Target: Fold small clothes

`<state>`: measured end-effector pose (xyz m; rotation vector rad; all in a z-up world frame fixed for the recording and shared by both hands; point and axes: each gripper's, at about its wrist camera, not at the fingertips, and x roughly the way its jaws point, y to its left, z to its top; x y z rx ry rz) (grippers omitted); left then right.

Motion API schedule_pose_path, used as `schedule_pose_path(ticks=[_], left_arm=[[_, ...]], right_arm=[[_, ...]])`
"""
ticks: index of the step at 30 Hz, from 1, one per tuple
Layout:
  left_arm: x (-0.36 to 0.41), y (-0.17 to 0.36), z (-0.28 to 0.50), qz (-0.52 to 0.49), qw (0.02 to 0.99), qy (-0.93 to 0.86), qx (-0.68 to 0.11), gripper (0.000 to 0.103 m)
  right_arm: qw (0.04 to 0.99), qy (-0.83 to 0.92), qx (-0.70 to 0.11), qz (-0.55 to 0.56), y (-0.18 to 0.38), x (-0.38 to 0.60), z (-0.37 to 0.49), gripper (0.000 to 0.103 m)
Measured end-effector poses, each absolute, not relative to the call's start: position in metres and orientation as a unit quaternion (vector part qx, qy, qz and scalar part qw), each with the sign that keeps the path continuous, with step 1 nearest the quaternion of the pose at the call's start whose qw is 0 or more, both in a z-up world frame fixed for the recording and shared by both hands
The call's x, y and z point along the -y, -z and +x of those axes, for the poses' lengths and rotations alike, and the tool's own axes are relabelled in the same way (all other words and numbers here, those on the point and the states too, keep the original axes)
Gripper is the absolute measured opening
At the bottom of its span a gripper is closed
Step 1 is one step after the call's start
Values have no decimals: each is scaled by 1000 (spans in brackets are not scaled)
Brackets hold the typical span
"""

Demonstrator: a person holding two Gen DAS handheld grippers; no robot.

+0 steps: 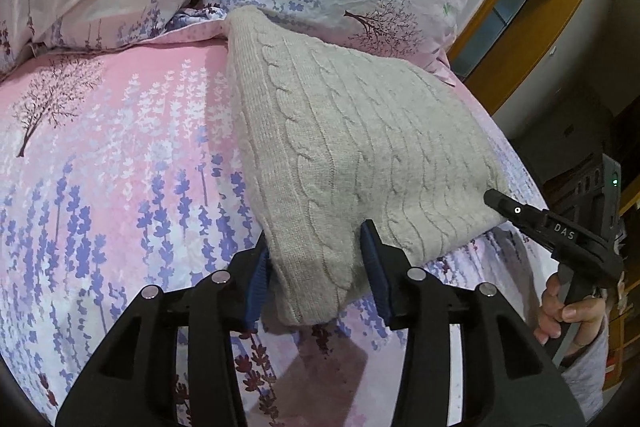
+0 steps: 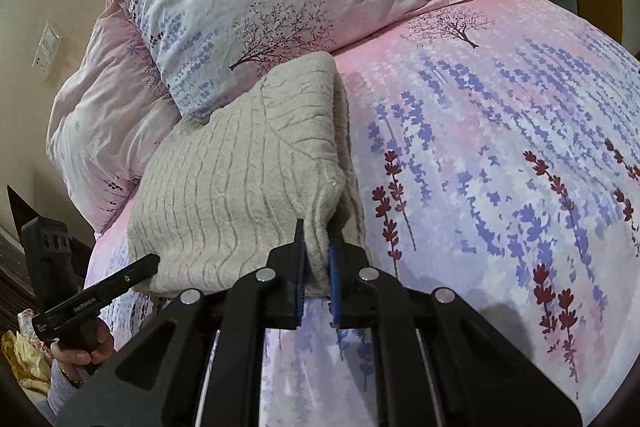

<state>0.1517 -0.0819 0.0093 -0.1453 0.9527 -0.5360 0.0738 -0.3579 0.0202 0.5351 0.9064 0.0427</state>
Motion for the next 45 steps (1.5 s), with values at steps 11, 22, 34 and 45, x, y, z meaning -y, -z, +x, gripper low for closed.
schedule_pose_path(ticks=[11, 22, 34, 45], left_arm=[[75, -16, 153, -72, 852, 253, -453, 60], [39, -29, 207, -194, 829, 244, -465, 86], [68, 0, 241, -238, 793, 275, -490, 73], [39, -10, 236, -265, 784, 307, -470, 39]], right_arm=[[857, -33, -434, 276, -27, 363, 69, 18], [836, -44, -426, 343, -48, 401, 115, 74], [778, -96, -485, 388, -4, 393, 165, 62], [779, -149, -445, 416, -15, 374, 158, 26]])
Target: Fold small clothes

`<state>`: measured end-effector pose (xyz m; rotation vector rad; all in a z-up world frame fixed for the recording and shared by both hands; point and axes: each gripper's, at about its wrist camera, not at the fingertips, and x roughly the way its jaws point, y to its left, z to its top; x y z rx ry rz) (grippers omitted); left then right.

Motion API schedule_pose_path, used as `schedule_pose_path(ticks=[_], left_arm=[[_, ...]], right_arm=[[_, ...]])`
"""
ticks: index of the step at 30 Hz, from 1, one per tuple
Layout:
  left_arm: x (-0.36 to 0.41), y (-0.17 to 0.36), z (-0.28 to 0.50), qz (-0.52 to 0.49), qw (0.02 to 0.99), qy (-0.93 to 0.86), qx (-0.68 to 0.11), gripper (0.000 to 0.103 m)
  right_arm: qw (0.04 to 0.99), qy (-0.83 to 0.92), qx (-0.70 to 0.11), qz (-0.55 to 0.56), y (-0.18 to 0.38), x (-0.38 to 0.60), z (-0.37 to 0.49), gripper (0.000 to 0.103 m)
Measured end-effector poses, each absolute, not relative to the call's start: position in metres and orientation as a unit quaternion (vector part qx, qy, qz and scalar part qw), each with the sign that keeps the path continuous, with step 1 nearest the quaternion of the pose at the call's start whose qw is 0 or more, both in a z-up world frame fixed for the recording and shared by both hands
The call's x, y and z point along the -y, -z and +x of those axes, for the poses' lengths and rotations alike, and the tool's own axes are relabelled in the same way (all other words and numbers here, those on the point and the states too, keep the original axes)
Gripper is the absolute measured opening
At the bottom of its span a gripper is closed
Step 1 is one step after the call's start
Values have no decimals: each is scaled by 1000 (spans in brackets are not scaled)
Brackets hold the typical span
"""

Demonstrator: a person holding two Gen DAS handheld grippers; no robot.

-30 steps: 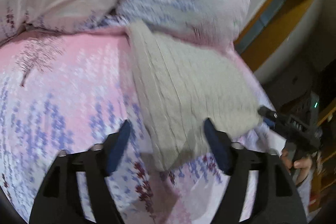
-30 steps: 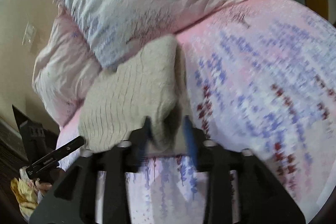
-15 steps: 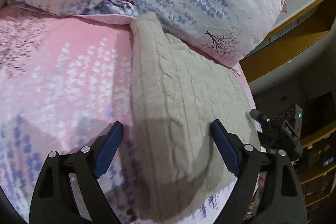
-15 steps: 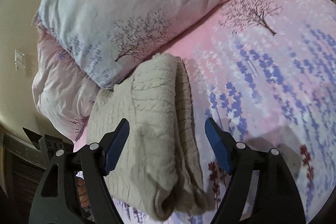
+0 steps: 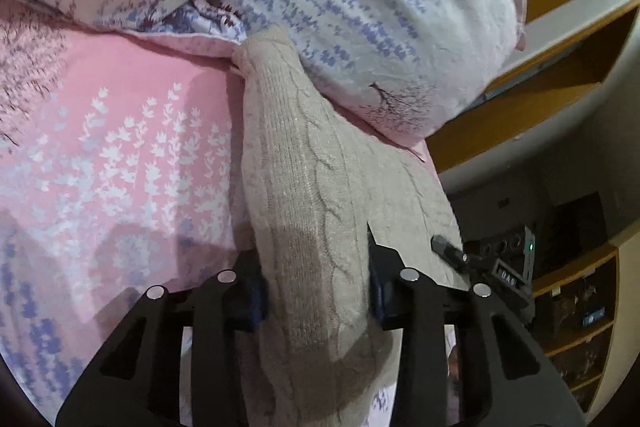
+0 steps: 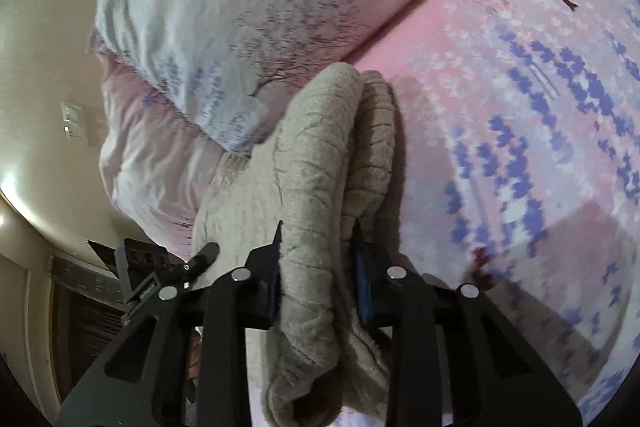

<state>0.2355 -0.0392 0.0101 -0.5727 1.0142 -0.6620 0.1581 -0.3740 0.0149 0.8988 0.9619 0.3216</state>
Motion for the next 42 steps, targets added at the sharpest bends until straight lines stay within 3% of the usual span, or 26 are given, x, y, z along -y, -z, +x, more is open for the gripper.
schedule_pose_path(ticks=[8, 12, 14, 16, 20, 24, 25, 27, 30, 35, 38, 40, 42], left_arm=[[-45, -55, 209, -228, 832, 266, -431, 39], [-73, -30, 220, -211, 834, 199, -470, 45], [-78, -11, 224, -218, 828, 186, -482, 59], [-78, -16, 220, -207, 838, 180, -472, 63], [-84, -55, 196, -146, 891, 148, -403, 64], [-63, -78, 177, -103, 913, 170, -355, 68], [-55, -78, 175, -88, 912, 182, -356, 68], [-40, -75, 175, -65, 908, 195, -365, 68], [-21, -63, 183, -57, 896, 210, -388, 68], [-10, -55, 186, -54, 893, 219, -389, 69], [-8, -47, 188, -48, 894, 210, -394, 69], [-8, -46, 186, -48, 895, 209, -392, 69], [-7, -46, 188, -52, 895, 212, -390, 69]], right_arm=[[802, -227, -452, 318, -43, 277, 179, 24], [810, -202, -486, 259, -23, 238, 188, 24], [815, -192, -489, 245, -20, 234, 187, 28], [815, -184, -493, 242, -25, 236, 186, 37], [847, -150, -455, 233, -50, 252, 181, 45], [837, -152, -463, 249, -48, 252, 197, 46], [835, -153, -470, 243, -45, 249, 200, 40], [829, -156, -483, 234, -34, 239, 204, 13], [845, -142, -462, 228, -35, 241, 200, 8], [844, -109, -472, 230, -28, 254, 212, 7], [834, -108, -491, 226, -19, 248, 217, 13], [832, -113, -486, 244, -26, 254, 209, 33], [831, -121, -479, 257, -35, 261, 195, 36]])
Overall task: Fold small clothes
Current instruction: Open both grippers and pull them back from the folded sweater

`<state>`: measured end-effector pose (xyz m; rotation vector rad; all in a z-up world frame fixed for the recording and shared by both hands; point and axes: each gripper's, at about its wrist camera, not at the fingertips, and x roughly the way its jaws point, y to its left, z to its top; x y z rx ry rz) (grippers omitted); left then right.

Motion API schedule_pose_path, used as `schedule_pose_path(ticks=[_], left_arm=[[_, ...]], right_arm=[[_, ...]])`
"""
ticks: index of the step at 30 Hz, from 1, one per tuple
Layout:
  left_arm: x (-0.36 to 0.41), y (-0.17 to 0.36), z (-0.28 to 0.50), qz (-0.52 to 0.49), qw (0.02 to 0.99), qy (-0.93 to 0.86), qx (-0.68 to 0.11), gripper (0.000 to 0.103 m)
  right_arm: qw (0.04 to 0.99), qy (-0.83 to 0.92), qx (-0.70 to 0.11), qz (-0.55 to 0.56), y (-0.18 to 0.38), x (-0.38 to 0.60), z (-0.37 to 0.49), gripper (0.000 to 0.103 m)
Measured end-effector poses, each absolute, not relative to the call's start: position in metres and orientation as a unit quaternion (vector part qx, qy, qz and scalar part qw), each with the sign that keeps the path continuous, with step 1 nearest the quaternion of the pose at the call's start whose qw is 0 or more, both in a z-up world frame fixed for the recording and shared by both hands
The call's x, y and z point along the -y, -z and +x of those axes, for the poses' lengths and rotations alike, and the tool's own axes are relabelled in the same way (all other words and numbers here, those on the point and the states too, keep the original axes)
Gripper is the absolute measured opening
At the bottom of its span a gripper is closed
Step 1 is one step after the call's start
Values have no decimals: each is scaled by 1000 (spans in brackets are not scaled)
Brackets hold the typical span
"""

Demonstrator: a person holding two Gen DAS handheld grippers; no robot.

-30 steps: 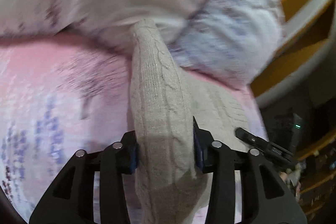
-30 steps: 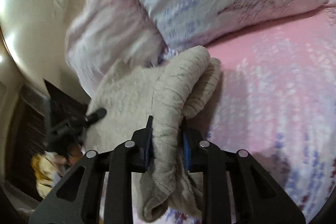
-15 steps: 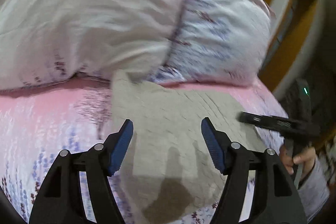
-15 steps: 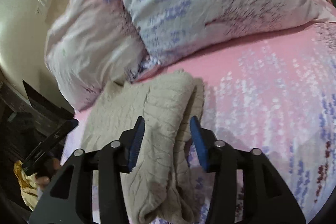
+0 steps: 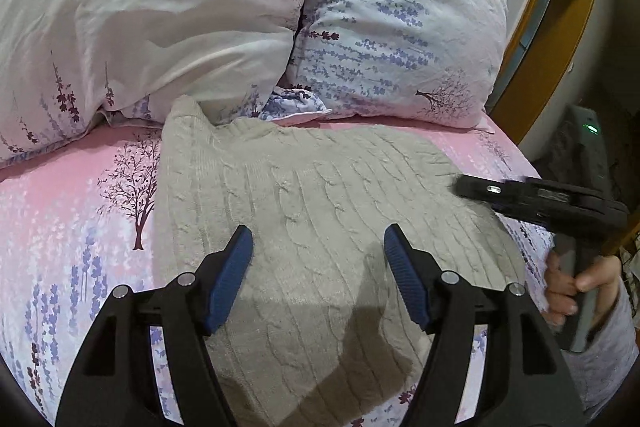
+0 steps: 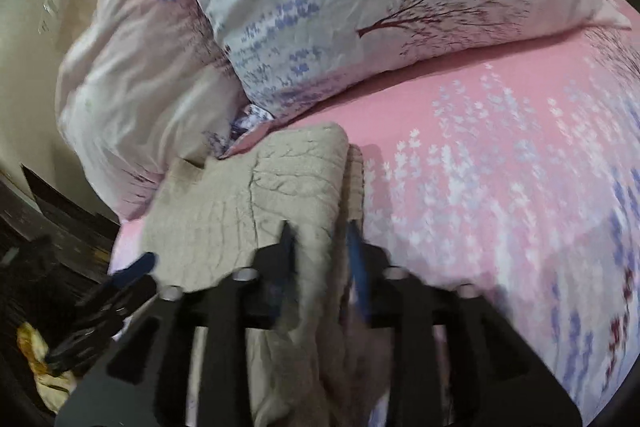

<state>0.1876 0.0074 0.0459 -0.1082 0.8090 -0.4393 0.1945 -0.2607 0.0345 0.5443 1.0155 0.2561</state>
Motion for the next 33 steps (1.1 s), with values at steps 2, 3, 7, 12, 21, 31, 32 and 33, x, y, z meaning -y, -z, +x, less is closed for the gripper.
schedule_pose_path(ticks=[2, 3, 7, 12, 21, 31, 32, 33], left_arm=[[-11, -46, 187, -60, 894, 213, -389, 69], [-11, -46, 187, -63, 894, 212, -389, 69], [-9, -46, 184, -58, 896, 206, -388, 70], [-6, -47, 184, -57, 900, 197, -385, 72], [-38, -68, 124, -60, 918, 177, -349, 83], [-71, -40, 76, -48, 915, 81, -392, 102], [-70, -38, 75, -45, 915, 78, -394, 102], [-67, -36, 73, -33, 914, 71, -398, 102]], right_arm=[[829, -136, -473, 264, -43, 266, 174, 36], [827, -147, -473, 264, -46, 266, 162, 36], [827, -168, -477, 247, -52, 255, 134, 33], [842, -130, -495, 169, -47, 232, 128, 10], [878, -79, -457, 120, -66, 224, 102, 63], [905, 4, -425, 32, -76, 200, 66, 101], [904, 6, -426, 26, -74, 196, 65, 101], [904, 8, -428, 16, -71, 192, 64, 101]])
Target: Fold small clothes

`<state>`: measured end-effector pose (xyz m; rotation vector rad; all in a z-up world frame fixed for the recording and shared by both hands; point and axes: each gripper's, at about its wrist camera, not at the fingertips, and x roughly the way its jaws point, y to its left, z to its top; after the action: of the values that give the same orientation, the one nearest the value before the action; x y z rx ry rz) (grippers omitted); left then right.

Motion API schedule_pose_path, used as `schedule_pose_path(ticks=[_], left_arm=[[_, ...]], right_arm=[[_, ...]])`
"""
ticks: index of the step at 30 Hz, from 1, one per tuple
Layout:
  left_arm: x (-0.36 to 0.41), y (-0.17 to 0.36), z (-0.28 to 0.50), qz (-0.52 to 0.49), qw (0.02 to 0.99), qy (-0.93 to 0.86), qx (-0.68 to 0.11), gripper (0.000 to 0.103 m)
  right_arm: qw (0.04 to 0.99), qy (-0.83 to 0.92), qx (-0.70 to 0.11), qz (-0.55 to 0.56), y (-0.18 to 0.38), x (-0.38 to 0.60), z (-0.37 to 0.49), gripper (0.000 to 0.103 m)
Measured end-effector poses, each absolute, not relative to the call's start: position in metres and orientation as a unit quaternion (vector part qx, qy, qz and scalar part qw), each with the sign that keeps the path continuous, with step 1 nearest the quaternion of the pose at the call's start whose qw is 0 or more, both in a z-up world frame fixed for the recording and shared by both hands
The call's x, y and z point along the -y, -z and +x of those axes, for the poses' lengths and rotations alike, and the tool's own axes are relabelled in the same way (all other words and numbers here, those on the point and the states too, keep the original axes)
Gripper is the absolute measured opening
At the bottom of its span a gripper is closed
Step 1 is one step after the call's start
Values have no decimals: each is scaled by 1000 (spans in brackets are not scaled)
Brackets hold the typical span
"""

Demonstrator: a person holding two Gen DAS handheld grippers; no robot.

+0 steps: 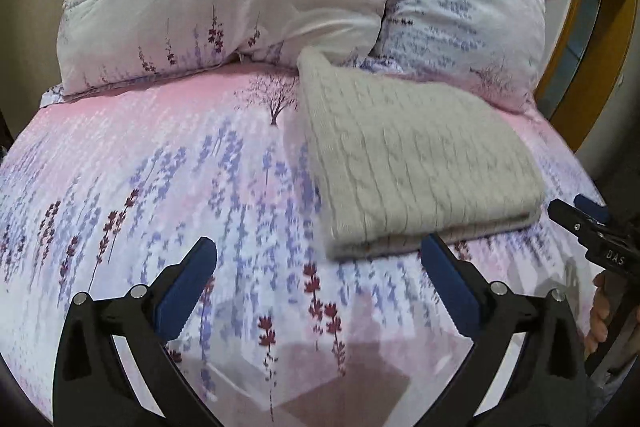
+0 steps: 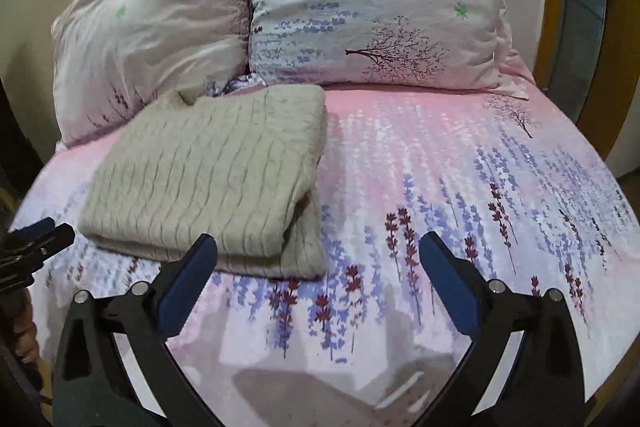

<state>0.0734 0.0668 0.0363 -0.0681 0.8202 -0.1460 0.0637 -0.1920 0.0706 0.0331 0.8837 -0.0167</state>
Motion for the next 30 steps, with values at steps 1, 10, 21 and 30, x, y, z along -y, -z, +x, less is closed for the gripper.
schedule_pose_path(ticks=[1, 10, 21, 30], left_arm=[[-64, -35, 73, -25, 913, 67, -400, 102], [-45, -15, 75, 18, 899, 52, -435, 102], [-37, -2, 82, 25, 890, 43, -453, 102], [-36, 0, 85, 25, 894, 39, -446, 102]], right_arm=[[903, 8, -430, 11, -68, 189, 63, 101], [889, -24, -458, 5, -50, 167, 56, 101], [867, -9, -499, 0, -31, 152, 64, 101], [873, 18, -488, -6, -26, 146, 57, 101]])
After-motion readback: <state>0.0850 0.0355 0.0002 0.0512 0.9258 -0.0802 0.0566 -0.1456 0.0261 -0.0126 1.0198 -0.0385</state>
